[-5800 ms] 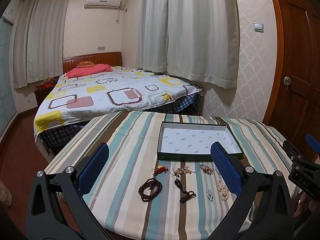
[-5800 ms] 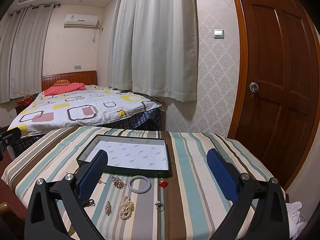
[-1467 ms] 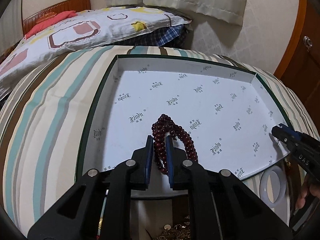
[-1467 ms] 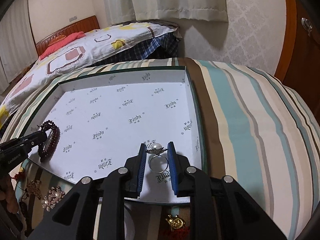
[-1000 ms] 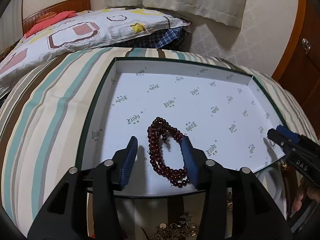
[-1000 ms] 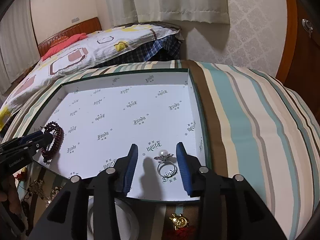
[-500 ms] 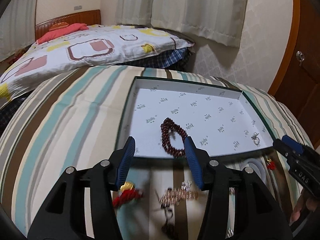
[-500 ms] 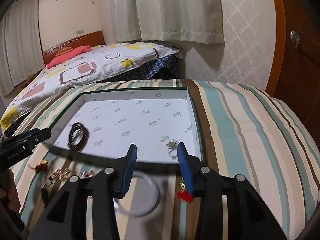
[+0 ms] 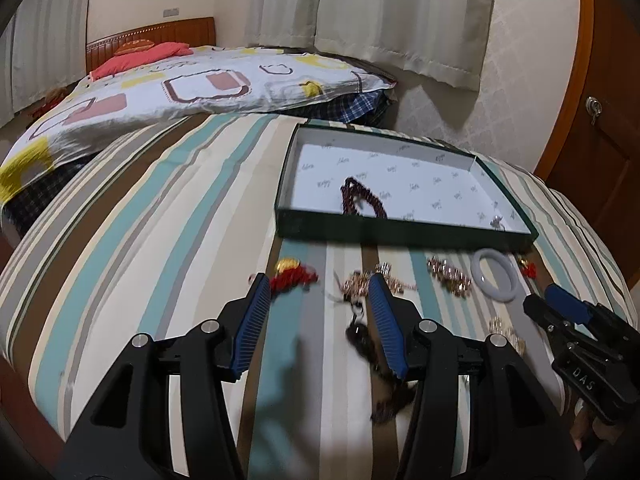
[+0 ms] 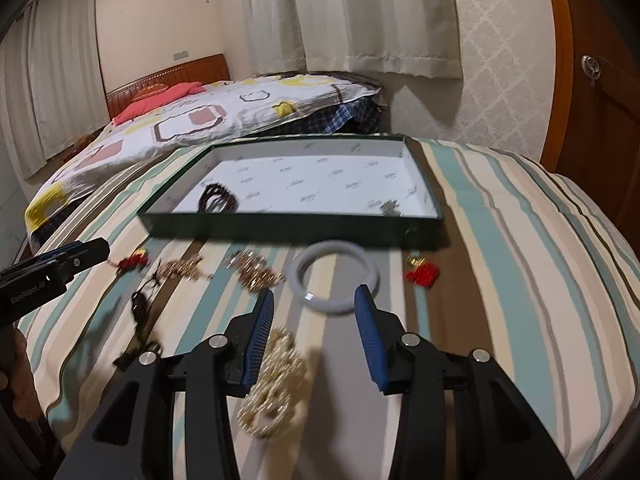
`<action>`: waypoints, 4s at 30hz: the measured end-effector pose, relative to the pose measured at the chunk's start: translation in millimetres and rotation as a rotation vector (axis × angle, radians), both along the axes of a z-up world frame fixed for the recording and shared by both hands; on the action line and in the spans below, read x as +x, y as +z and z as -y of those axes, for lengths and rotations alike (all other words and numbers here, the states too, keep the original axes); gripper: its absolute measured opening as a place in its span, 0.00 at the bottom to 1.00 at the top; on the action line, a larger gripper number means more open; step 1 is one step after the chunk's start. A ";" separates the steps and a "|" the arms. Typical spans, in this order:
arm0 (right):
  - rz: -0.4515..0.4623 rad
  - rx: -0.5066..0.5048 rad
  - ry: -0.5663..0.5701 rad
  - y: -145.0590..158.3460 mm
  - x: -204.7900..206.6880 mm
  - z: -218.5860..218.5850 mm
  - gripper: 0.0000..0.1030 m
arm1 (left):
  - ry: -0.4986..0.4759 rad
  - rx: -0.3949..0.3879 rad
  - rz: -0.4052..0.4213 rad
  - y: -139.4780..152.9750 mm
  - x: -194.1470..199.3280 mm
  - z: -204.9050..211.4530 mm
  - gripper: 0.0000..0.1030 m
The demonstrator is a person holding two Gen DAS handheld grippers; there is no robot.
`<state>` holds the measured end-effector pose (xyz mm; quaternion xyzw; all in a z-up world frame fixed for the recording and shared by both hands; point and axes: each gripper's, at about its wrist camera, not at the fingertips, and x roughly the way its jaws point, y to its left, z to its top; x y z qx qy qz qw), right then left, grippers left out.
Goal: Organize jewelry
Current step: 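Grasp the black pendant with the left tool while the right tool grasps the pearl necklace, then carry the black pendant and pearl necklace into the green box with both tools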
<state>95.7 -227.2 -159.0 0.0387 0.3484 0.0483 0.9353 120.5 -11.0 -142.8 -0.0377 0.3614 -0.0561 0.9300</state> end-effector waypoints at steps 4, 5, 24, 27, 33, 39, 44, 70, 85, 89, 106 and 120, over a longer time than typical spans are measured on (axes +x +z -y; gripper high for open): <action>-0.029 -0.001 0.026 -10.4 -5.8 -10.1 0.41 | 0.009 -0.003 -0.011 -6.1 -8.8 -3.7 0.49; -0.038 0.000 0.032 -12.9 -6.4 -12.6 0.41 | 0.009 -0.005 -0.015 -7.3 -9.6 -4.1 0.49; -0.111 -0.023 0.069 -26.8 -8.4 -16.6 0.23 | -0.037 0.007 -0.081 -27.8 -4.5 14.8 0.49; -0.106 -0.027 0.064 -25.8 -7.4 -14.0 0.22 | -0.046 0.012 -0.103 -33.7 0.4 18.7 0.49; -0.101 -0.023 0.064 -25.9 -4.5 -10.8 0.22 | -0.053 0.014 -0.140 -43.7 11.6 22.8 0.48; -0.097 -0.014 0.064 -26.0 -2.9 -9.5 0.22 | -0.087 0.028 -0.139 -46.4 12.3 26.9 0.29; -0.097 -0.014 0.065 -25.8 -2.1 -9.6 0.22 | -0.124 0.032 -0.133 -46.1 10.9 32.3 0.20; -0.057 -0.003 0.063 -14.9 -3.5 -9.5 0.18 | -0.151 0.021 -0.045 -23.4 1.0 35.6 0.20; 0.005 0.014 0.051 10.1 -6.9 -4.1 0.18 | -0.151 0.002 -0.007 -5.9 2.8 34.9 0.19; 0.033 0.019 0.045 21.7 -2.2 -1.5 0.18 | -0.159 -0.011 0.006 1.4 5.6 37.6 0.20; 0.171 0.026 0.014 73.3 78.9 19.3 0.18 | -0.207 -0.059 0.143 56.0 80.8 87.8 0.19; -0.003 0.046 0.018 11.9 150.6 30.2 0.18 | -0.190 -0.036 -0.046 -13.8 162.1 117.0 0.19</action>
